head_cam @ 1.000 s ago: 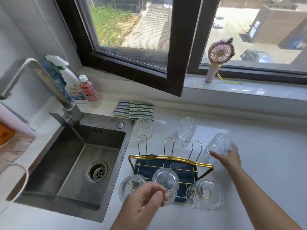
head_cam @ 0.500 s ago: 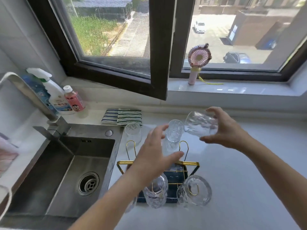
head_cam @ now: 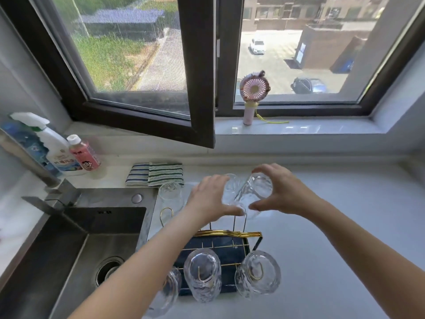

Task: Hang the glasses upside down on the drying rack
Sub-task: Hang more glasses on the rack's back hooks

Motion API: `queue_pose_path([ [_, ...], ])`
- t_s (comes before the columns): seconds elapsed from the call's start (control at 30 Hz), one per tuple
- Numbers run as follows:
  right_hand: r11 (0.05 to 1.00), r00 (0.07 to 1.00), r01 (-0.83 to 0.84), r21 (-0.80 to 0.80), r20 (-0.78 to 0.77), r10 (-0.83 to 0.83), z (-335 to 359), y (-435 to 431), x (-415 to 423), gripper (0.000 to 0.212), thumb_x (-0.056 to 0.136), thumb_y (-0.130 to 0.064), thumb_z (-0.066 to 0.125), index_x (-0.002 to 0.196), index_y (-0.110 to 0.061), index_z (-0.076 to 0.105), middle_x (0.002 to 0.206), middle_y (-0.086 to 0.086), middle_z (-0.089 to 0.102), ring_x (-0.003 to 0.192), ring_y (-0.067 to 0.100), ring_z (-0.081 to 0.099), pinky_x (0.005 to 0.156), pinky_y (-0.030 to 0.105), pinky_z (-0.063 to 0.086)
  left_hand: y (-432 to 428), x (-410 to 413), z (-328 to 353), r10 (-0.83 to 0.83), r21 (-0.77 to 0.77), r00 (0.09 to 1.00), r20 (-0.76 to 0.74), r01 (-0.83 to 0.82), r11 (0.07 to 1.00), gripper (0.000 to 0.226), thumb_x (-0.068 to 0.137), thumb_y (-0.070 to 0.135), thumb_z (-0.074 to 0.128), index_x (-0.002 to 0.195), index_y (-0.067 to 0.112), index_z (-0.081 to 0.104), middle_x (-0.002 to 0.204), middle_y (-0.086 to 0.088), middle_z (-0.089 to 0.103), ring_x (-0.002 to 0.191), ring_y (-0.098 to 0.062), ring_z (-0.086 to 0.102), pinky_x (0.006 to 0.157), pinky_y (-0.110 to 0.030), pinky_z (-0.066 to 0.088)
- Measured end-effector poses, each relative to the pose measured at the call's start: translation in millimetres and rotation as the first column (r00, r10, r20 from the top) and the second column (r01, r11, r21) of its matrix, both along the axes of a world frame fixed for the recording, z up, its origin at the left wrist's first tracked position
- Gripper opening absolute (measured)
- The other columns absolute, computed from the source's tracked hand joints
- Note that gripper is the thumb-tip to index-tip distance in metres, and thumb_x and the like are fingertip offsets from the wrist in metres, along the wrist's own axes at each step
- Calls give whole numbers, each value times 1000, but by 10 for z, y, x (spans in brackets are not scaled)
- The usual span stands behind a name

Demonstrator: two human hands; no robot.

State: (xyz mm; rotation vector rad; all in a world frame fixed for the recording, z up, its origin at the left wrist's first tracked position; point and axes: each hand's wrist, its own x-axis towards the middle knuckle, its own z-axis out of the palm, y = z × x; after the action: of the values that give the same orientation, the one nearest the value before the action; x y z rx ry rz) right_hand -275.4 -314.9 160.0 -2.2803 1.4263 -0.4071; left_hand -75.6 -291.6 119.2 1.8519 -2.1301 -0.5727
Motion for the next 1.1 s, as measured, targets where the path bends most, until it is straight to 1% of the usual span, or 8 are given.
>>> queue_pose_path([
  [0.27,983,1000,3,186,-19,1,-551,85,257,91,58,-43,85,134,-24,38,134,2,44,121,19,37,102,37,38,359,786,-127,236,-36,951,-198,-248,968,84,63,64,69,132,25,44,139,1,50,131,-18,37,108,-44,34],
  [0.53,976,999,-33,217,-34,41,-692,64,240,100,51,-61,80,133,-23,37,126,-5,40,119,15,34,99,33,36,721,1274,-315,442,69,829,-344,-447,892,88,62,83,50,128,24,48,134,-2,54,126,-21,45,103,-50,42],
  [0.6,946,996,-49,319,84,23,-674,-12,179,95,51,-73,71,129,-25,43,122,-8,44,114,12,42,92,29,41,782,1300,-356,463,83,792,-397,-472,878,97,57,90,41,127,23,49,132,-1,55,124,-19,46,102,-48,42],
  [0.67,899,941,13,438,298,-159,-705,-189,97,82,61,-78,59,122,-24,53,119,-3,57,107,13,54,82,25,45,852,1309,-396,473,83,750,-462,-495,865,96,60,89,36,126,21,51,128,0,57,120,-15,49,99,-42,44],
  [0.73,871,896,134,472,318,-310,-863,-454,51,67,71,-66,59,120,-20,55,118,5,61,102,14,58,81,30,48,924,1288,-417,478,83,712,-515,-514,854,83,69,80,34,125,21,52,125,3,58,113,-7,50,90,-25,43],
  [0.8,881,929,221,417,186,-321,-1101,-698,72,67,74,-45,72,129,-16,48,122,9,59,105,21,57,86,39,50,981,1259,-413,490,92,671,-556,-537,839,71,75,73,34,123,23,53,123,7,58,110,-1,51,82,-14,38],
  [0.97,826,967,150,543,95,-238,-1612,-973,307,119,54,-35,90,146,-19,16,143,13,39,123,31,46,98,41,42,1008,1268,-316,503,76,614,-608,-586,807,46,84,56,37,117,31,56,122,13,59,110,2,53,82,-15,37],
  [1.1,885,972,59,461,176,-157,-1723,-1076,425,90,57,-35,88,132,-21,40,134,6,51,107,21,54,89,35,46,947,1260,-189,468,49,623,-626,-568,822,46,76,64,41,112,42,55,118,21,58,101,13,54,79,-16,39],
])
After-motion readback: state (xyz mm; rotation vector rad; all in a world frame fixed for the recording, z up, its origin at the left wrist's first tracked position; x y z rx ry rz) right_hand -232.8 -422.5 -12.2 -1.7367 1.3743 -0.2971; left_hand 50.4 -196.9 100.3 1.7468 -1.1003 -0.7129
